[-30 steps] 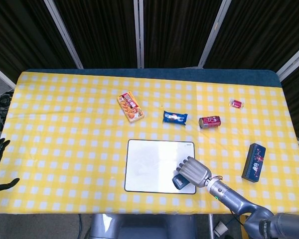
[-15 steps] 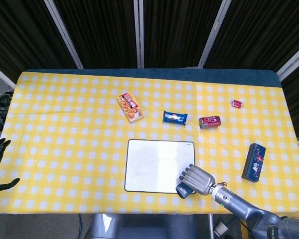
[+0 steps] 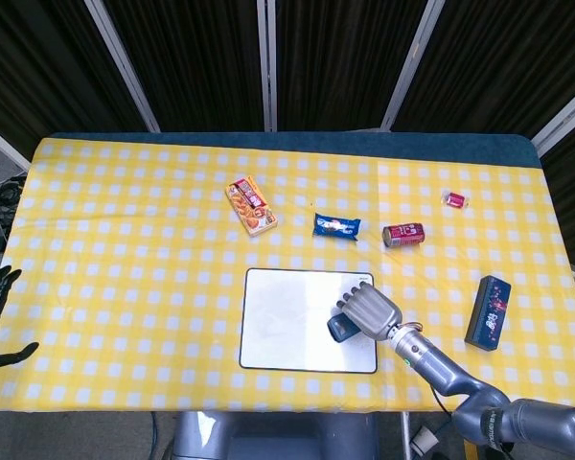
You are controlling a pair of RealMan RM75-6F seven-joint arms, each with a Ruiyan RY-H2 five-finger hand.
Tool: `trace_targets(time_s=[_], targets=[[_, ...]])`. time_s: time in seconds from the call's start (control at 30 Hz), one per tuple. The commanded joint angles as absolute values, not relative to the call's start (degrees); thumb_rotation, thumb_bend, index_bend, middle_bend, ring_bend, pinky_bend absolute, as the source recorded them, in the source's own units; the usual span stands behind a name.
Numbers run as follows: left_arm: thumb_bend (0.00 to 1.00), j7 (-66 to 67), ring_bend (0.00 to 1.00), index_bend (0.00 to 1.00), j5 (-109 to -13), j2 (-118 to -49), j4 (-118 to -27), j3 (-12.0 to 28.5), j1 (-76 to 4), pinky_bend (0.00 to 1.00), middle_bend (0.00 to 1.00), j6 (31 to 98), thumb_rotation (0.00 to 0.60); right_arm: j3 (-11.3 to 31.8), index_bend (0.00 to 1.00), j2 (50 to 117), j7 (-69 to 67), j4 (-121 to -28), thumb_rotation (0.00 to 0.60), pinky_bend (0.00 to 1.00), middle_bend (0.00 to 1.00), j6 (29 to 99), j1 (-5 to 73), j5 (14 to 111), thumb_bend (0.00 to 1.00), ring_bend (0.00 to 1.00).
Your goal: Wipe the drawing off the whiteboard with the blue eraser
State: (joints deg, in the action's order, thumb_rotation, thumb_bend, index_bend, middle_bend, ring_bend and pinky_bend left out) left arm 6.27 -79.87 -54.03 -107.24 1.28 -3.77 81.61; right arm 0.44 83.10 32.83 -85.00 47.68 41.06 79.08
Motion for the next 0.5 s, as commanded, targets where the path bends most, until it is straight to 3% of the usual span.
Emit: trace_targets(time_s=[0.03, 0.17, 0.5], targets=[[0.0, 6.1, 0.0, 0.0, -79.9, -54.0, -107.2, 1.3, -3.7, 0.0, 0.0, 81.7, 0.6, 2.3, 0.54, 85.0, 34.8, -84.1, 0.6, 0.48, 0.55, 47.6, 41.8, 76.4, 0.57, 0.46], [0.0, 5.8, 0.0, 0.0, -79.9, -53.8, -107.2, 1.2, -3.6, 0.0, 0.0, 81.8, 0.6, 1.7, 0.54, 84.7, 35.8, -85.4, 0.6, 0.48, 0.55, 47.6, 41.9, 76.0, 0.57, 0.46], [0.0, 5.5, 0.0, 0.0, -80.5, -53.7, -107.5, 1.1, -3.4, 0.0, 0.0, 82.2, 0.6, -4.4, 0.54, 80.8, 35.9, -91.9, 0.6, 0.48, 0.55, 47.8, 40.1, 80.6, 0.57, 0.46]])
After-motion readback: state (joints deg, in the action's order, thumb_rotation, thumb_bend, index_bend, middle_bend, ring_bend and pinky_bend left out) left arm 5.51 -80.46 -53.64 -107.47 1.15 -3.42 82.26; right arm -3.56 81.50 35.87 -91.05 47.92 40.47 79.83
